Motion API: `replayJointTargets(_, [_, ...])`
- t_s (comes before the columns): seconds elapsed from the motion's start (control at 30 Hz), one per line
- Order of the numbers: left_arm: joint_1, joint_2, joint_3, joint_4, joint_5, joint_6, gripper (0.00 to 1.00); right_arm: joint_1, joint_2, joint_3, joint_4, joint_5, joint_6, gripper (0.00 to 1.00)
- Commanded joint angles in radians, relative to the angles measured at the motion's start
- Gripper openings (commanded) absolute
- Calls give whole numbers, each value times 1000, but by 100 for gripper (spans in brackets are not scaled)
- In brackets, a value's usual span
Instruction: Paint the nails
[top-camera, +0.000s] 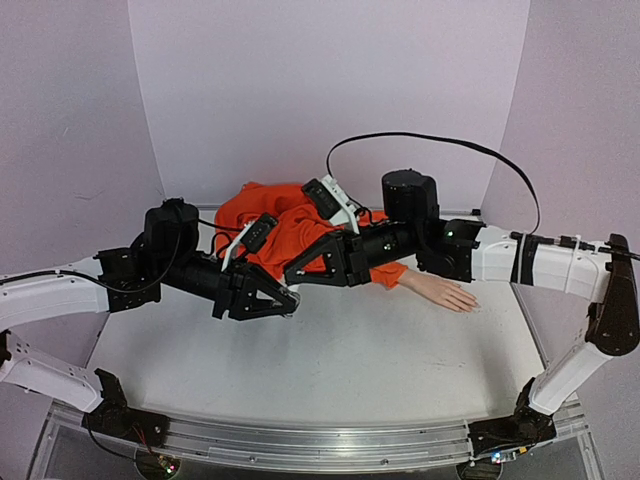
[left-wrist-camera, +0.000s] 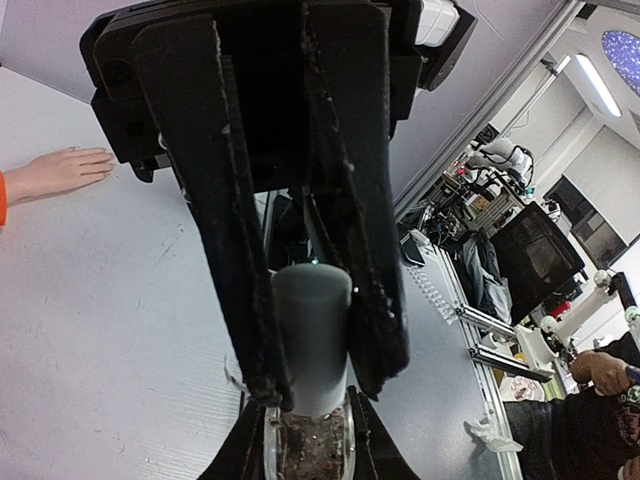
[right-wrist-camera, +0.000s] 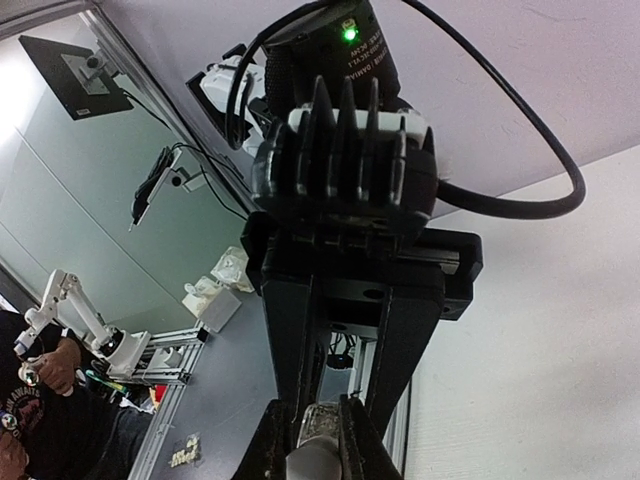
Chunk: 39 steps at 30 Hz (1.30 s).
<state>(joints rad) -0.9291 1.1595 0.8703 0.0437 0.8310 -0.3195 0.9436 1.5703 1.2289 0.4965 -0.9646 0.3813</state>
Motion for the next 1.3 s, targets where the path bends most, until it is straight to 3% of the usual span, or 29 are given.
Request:
replayJointTargets(0.0, [1, -26, 74, 62, -97, 34, 0, 40, 8, -40, 72, 109, 26, 0])
replayJointTargets(0.17, [1, -93, 54, 74, -475, 117, 0, 107, 27, -67, 78, 425, 104, 0])
replayJointTargets(0.27, [1, -103, 28, 160, -685, 207, 0, 179, 59, -41, 33, 706, 179, 0])
replayJointTargets(0.47, [-7, -17, -28, 487, -880, 315, 0, 336, 181, 125, -132, 1314, 481, 0])
replayJointTargets(0.53, [-15, 17, -34, 547, -900, 348, 0, 372, 226, 197, -155, 1363, 533, 0])
replayJointTargets(0.63, [-20, 51, -47, 561, -883, 349, 0, 393, 264, 267, -180, 1390, 548, 0])
replayJointTargets(0.8, [-24, 18, -143, 557, -857, 289, 0, 388, 220, 239, -167, 1406, 486, 0])
replayJointTargets(0.93, [-25, -20, -219, 516, -853, 199, 0, 335, 110, 149, -129, 1326, 373, 33])
replayJointTargets(1.07, [-24, -39, -197, 340, -834, 132, 0, 254, 7, 61, -128, 1191, 244, 57])
replayJointTargets(1.17, [-20, -50, -164, 228, -762, 128, 0, 154, -89, -38, -98, 1000, 160, 79])
replayJointTargets(1.27, [-2, -75, -164, 208, -670, 114, 0, 33, -155, -130, -35, 712, 100, 97])
